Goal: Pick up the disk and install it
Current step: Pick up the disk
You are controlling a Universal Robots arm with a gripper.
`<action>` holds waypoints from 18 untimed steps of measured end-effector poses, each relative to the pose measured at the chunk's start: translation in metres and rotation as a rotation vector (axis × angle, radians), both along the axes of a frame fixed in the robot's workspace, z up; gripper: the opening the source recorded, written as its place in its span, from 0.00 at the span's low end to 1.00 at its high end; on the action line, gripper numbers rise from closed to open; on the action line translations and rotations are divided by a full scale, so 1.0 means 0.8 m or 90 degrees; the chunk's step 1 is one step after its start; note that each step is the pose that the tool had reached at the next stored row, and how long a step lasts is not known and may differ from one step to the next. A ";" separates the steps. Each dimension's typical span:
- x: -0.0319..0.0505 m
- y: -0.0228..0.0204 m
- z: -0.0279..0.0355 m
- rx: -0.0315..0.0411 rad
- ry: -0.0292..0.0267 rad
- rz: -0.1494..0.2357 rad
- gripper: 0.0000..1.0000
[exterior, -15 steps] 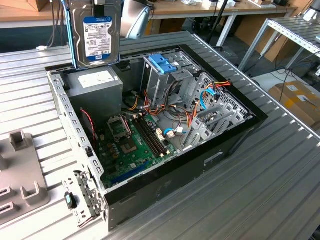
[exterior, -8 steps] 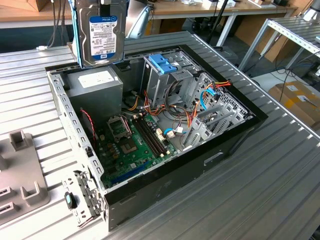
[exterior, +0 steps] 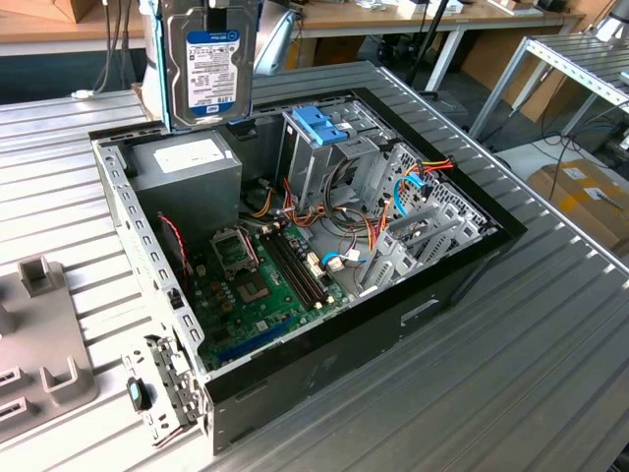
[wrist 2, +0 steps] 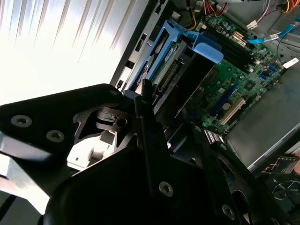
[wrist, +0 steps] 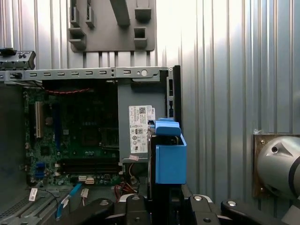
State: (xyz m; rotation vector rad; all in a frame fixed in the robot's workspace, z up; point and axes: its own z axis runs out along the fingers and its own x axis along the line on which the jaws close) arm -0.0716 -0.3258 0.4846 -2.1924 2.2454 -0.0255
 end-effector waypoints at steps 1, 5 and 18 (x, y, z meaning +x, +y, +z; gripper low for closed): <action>0.003 0.0002 0.0000 0.0000 0.0000 0.000 0.35; 0.014 0.0008 0.0000 0.0000 0.0000 0.000 0.35; 0.024 0.0015 0.0000 0.0001 0.0000 0.000 0.35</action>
